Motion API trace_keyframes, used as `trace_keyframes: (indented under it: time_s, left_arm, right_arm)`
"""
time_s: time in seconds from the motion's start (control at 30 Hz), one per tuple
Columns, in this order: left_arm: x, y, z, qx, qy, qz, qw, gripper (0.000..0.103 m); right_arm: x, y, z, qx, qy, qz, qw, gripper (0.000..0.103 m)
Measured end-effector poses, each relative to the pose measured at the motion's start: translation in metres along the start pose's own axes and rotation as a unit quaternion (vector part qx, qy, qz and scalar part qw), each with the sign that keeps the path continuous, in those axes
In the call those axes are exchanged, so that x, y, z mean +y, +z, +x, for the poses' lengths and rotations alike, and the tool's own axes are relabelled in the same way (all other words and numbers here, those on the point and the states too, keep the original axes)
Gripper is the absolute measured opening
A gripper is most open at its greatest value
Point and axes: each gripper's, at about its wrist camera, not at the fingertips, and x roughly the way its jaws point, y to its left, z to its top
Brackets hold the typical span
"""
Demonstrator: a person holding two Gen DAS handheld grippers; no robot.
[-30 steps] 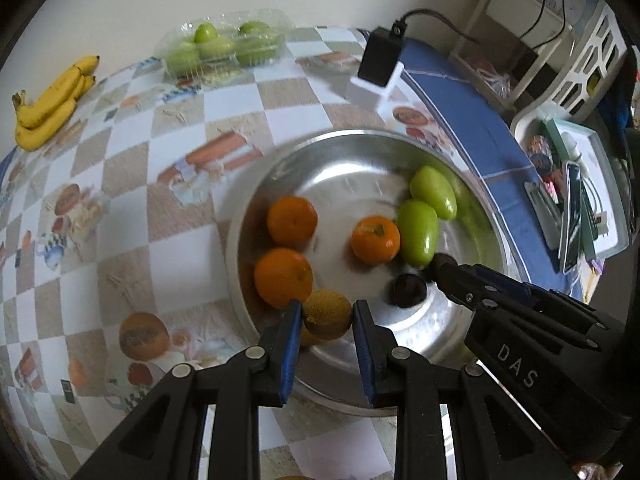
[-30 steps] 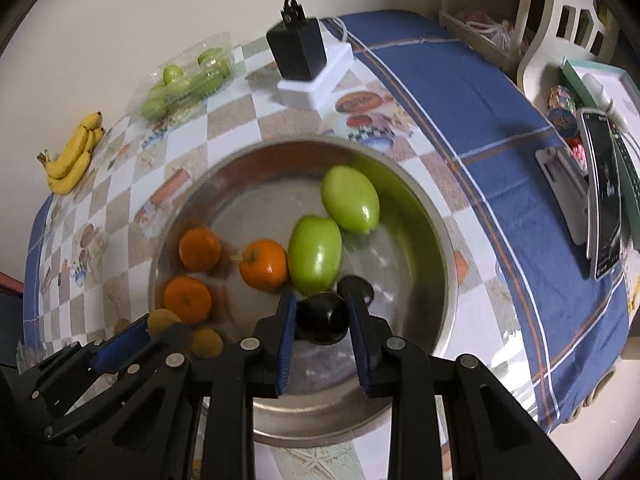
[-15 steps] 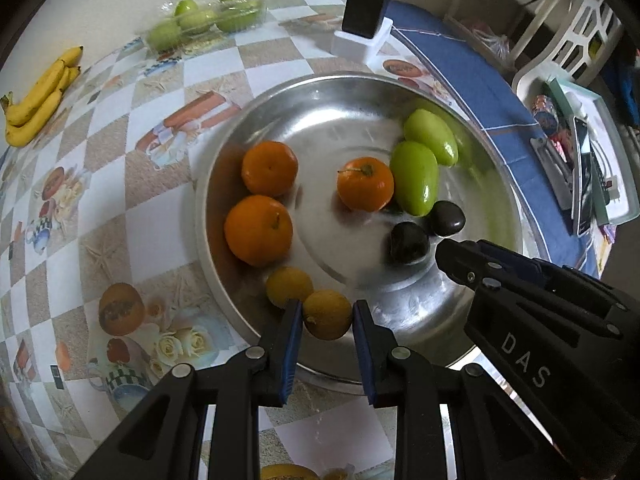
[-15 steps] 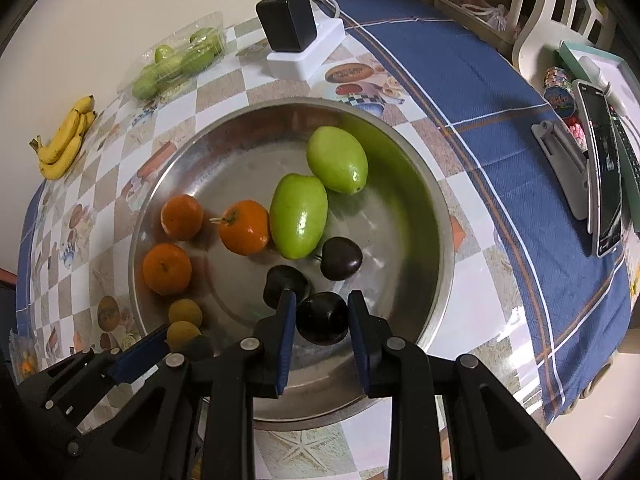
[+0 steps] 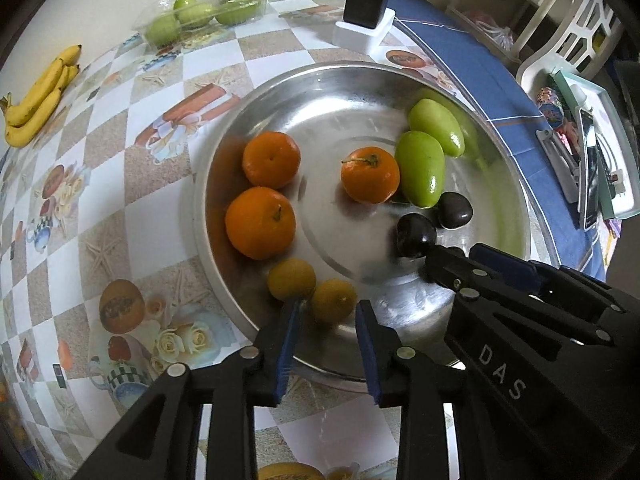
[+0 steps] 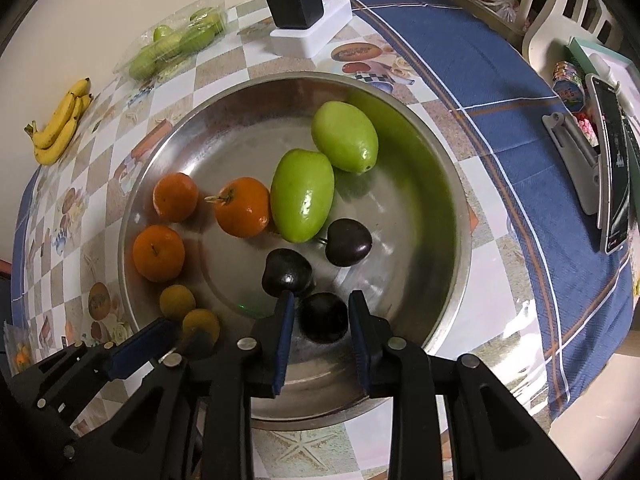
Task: Organize fruits
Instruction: 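Open the left gripper to drop the yellow fruit while the right releases the plum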
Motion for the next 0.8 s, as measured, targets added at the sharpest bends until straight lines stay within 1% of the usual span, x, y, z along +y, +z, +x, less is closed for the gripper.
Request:
trace_keyframes:
  time_s: [0.17, 0.23, 0.37, 0.47, 0.63, 0.8]
  left_arm:
    - [0.000, 0.001, -0.004, -0.005, -0.002, 0.000, 1.0000, 0.033]
    - [0.002, 0.002, -0.007, -0.008, -0.002, -0.001, 1.0000, 0.033]
    - [0.006, 0.004, -0.012, -0.013, -0.005, -0.007, 0.9999, 0.033]
    - [0.012, 0.005, -0.018, -0.020, -0.009, -0.015, 0.9996, 0.033]
    - [0.033, 0.009, -0.024, -0.031, 0.010, -0.046, 0.9984, 0.034]
    - [0.056, 0.011, -0.028, -0.045, 0.033, -0.081, 0.9951, 0.035]
  right_arm:
    - [-0.001, 0.000, 0.000, -0.002, 0.002, 0.005, 1.000, 0.038]
    - [-0.003, 0.002, -0.002, -0.008, 0.006, 0.010, 1.000, 0.045]
    - [-0.006, 0.005, -0.011, -0.029, 0.013, 0.025, 0.999, 0.045]
    - [-0.009, 0.004, -0.013, -0.036, 0.017, 0.035, 0.999, 0.046]
    - [-0.011, 0.004, -0.014, -0.040, 0.018, 0.040, 0.998, 0.046]
    - [-0.008, 0.004, -0.011, -0.036, 0.021, 0.034, 0.999, 0.046]
